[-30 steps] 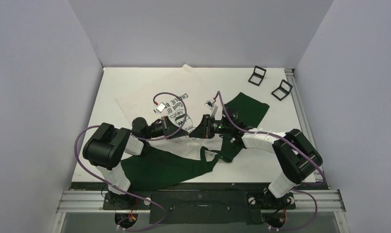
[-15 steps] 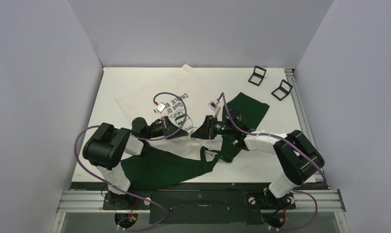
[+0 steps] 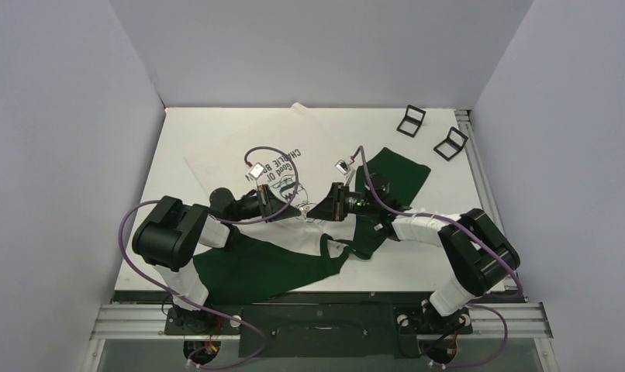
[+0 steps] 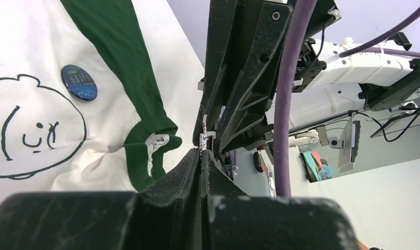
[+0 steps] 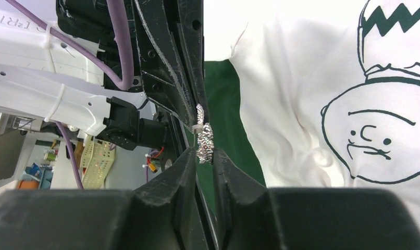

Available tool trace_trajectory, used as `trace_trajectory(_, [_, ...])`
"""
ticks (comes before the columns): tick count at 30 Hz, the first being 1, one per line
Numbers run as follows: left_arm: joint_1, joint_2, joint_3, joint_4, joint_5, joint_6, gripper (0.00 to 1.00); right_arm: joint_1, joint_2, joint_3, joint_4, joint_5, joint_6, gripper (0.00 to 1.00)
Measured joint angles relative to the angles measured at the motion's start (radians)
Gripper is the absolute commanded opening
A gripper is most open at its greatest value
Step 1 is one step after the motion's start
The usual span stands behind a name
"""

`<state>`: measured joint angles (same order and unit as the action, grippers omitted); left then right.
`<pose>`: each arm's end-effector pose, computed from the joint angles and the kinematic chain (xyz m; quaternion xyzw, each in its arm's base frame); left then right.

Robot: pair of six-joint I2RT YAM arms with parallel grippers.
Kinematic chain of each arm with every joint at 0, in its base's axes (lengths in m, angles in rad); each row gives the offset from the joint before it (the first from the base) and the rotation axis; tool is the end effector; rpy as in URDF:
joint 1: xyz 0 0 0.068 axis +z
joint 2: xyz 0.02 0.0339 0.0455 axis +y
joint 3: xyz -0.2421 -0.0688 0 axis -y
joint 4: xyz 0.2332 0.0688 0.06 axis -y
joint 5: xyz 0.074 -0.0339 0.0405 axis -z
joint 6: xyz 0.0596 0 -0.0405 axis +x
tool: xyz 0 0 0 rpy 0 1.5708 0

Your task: Remove the brooch from the garment

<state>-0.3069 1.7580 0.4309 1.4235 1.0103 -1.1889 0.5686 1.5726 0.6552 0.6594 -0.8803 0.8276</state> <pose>0.2562 -0.1341 0.1497 0.0729 0.6849 -0.6791 0.2537 0.2433 0.2100 0.1783 -0.1653 0.7443 0.6134 0.2060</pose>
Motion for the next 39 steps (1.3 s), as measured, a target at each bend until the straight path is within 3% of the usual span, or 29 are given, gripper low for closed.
trace_trajectory(9, [0.0,0.001,0.0,0.045,0.003,-0.024,0.0,-0.012,0.0,-0.014,0.05,-0.012,0.037,0.0])
trace_trajectory(14, [0.0,0.001,0.0,0.053,0.005,-0.03,0.0,-0.012,0.0,-0.024,0.087,-0.02,0.064,0.0])
trace_trajectory(15, [0.0,0.001,0.0,0.055,0.006,-0.03,0.04,-0.012,0.0,-0.026,0.092,-0.02,0.069,0.0])
trace_trajectory(20, [0.002,0.001,0.0,0.052,0.008,-0.016,0.6,-0.017,-0.013,-0.029,0.083,-0.023,0.053,0.0])
trace_trajectory(22, [0.004,0.001,0.0,0.039,0.006,-0.007,0.72,-0.021,-0.032,-0.029,0.054,-0.025,0.022,0.0])
trace_trajectory(25, [0.013,0.0,0.0,0.011,0.006,0.007,0.82,-0.033,-0.059,-0.019,-0.026,-0.025,-0.037,0.0])
trace_trajectory(27, [0.027,-0.003,0.0,-0.006,0.004,0.019,0.98,-0.043,-0.071,-0.001,-0.095,-0.024,-0.085,0.0])
trace_trajectory(34, [0.107,-0.056,0.024,-0.151,0.0,0.087,0.96,-0.099,-0.08,0.186,-0.544,0.045,-0.422,0.0])
trace_trajectory(39, [0.178,-0.177,0.135,-0.54,-0.013,0.301,0.96,-0.174,-0.076,0.441,-0.927,0.206,-0.759,0.0])
